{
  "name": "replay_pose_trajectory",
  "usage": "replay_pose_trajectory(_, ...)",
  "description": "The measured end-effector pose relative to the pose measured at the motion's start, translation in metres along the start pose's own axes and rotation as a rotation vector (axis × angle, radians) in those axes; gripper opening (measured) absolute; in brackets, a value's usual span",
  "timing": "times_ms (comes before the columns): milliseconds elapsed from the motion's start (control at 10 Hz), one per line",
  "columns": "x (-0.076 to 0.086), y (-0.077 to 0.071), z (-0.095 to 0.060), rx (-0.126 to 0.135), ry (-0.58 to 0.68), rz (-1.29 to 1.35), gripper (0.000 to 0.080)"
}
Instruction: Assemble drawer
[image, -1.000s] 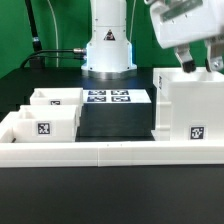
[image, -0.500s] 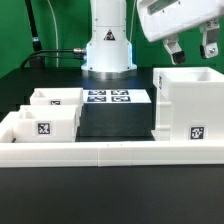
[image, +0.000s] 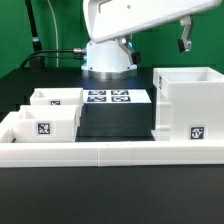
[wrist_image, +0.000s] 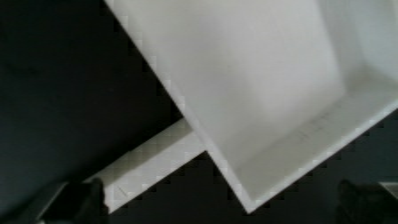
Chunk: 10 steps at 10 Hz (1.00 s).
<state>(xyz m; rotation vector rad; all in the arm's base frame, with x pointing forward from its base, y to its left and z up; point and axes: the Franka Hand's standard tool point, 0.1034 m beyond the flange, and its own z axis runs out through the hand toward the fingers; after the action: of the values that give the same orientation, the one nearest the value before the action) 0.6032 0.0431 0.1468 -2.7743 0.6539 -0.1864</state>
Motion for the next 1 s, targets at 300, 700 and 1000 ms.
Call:
replay_pose_trajectory(300, 0.001, 0.015, 0.001, -0.045, -0.014, -0.238, 0.0648)
replay_pose_trajectory(700, -0.001, 0.074, -0.003, -0.129, -0.003, -0.277, 0.0648)
replay_pose_trajectory(1000, -0.002, 0.103, 0.001, -0.155, 0.012, -0.292, 0.0648)
